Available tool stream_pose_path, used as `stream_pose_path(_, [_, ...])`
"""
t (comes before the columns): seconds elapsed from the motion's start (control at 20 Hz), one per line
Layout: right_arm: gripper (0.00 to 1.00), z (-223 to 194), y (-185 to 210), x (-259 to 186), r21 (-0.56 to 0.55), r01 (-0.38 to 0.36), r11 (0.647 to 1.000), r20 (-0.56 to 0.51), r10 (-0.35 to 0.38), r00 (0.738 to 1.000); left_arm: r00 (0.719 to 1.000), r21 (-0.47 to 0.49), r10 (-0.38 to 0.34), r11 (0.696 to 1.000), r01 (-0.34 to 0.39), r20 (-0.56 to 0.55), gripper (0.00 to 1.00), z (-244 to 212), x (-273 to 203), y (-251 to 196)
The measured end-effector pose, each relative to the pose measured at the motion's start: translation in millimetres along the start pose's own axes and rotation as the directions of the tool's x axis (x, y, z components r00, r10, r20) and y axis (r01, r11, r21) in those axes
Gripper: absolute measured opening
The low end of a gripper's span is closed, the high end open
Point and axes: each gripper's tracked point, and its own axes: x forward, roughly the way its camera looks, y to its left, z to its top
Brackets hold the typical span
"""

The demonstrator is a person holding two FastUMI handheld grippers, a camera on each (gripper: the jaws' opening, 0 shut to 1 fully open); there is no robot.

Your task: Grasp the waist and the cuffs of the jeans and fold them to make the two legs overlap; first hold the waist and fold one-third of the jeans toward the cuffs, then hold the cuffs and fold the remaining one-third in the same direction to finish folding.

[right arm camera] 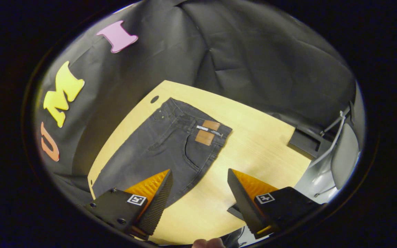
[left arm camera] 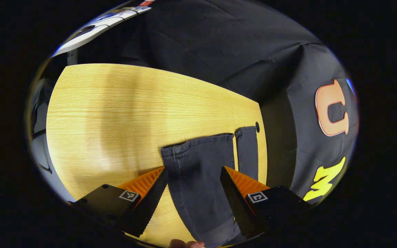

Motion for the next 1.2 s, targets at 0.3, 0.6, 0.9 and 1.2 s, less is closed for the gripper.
stream_pose_path(0.3, [0.94, 9.0, -2.2, 21.3, 0.085, -0.012, 0.996, -0.003, 0.012, 1.000, 1.000, 0.023, -0.021, 1.000, 0.021, -0.019, 0.75, -3.4, 18.0, -11.4])
stream_pose_path(0.6, [0.99, 10.5, -6.2, 51.6, 0.099, 0.025, 0.995, 0.000, -0.025, 1.000, 0.998, -0.021, -0.037, 0.999, 0.036, -0.044, 0.55, -6.9, 30.4, -12.2])
stream_pose_path(0.9, [0.97, 21.7, 5.9, 81.7, 0.039, 0.072, 0.997, 0.031, -0.073, 0.997, 0.998, -0.048, -0.028, 0.999, 0.026, -0.054, 0.12, -8.0, 35.9, -10.6])
stream_pose_path(1.2, [0.94, 16.4, 5.9, 91.6, -0.161, 0.199, 0.967, 0.108, -0.184, 0.977, 0.997, -0.019, 0.023, 1.000, -0.024, -0.074, 0.08, -9.1, 37.0, -10.4])
